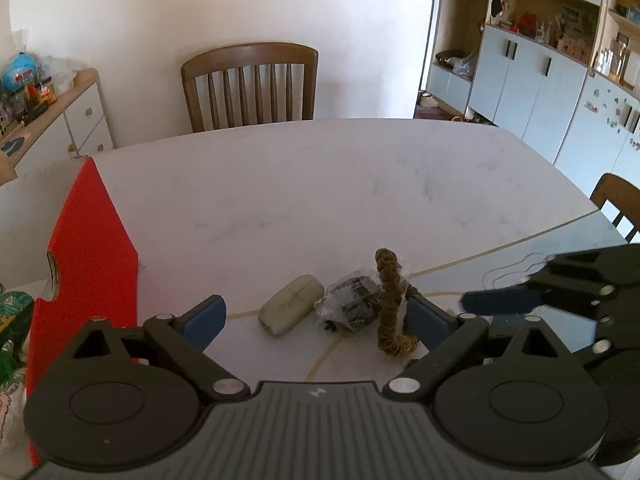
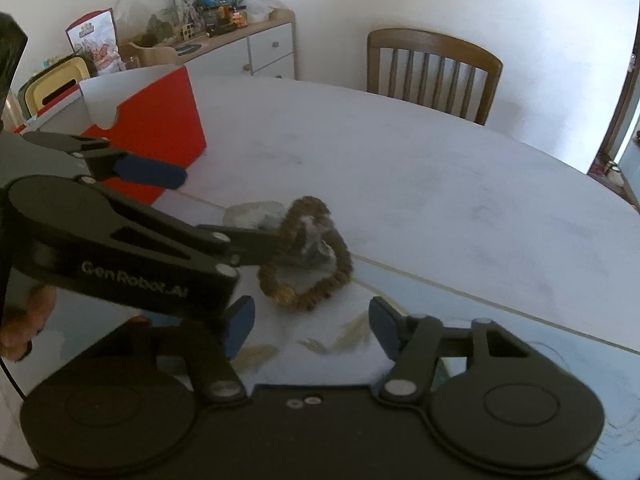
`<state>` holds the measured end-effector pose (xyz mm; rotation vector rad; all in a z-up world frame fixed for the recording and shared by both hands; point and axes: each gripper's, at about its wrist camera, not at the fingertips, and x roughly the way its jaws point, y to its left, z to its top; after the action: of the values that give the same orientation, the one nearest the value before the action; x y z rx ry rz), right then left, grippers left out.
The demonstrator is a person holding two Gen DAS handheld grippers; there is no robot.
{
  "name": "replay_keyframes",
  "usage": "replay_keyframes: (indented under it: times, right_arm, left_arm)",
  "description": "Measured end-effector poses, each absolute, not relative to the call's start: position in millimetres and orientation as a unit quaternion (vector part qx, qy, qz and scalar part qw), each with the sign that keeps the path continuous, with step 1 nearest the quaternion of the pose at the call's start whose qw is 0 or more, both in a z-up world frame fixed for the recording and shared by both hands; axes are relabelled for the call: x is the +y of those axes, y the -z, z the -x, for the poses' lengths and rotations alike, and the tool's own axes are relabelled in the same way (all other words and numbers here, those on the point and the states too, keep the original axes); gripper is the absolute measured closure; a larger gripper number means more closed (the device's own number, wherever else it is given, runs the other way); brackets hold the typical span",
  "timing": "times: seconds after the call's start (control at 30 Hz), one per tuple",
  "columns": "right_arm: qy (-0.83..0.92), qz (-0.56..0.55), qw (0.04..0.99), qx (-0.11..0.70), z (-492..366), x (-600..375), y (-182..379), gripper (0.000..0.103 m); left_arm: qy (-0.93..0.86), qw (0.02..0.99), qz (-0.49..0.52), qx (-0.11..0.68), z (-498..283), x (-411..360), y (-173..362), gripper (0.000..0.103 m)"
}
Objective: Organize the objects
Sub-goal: 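Move right tool to the brown braided cord while left tool approaches the pale green bar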
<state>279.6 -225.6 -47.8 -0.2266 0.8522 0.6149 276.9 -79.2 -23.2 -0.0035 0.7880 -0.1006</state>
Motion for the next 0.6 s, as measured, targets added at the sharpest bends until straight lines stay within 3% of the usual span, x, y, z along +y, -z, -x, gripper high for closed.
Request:
replay_keyframes:
  times: [0.27,0.33,0.43,0.6]
  right_arm:
    - [-0.305,0.086,0.856,0.409,-286,-214,58,0.061]
    - [-0.305,0.079,0.856,0.411,-288,-214,59,0.068]
    - [-0.303,0.070,0.857,0.412,-291,-216,61,0.072]
    - [-0.295,0.066,0.861,0.410,-295,-220,60,0.087]
  left_arm:
    - [0.045,0.920,0.023,0.388,-283,-73,27,0.006]
    - [0.046,0.919,0.027,0.391,-285,-71,29,0.017]
    - [0.046,0.918,0.033,0.393,-287,-69,31,0.018]
    - [0.040,0.917,0.039,0.396,-289,-64,34,0.018]
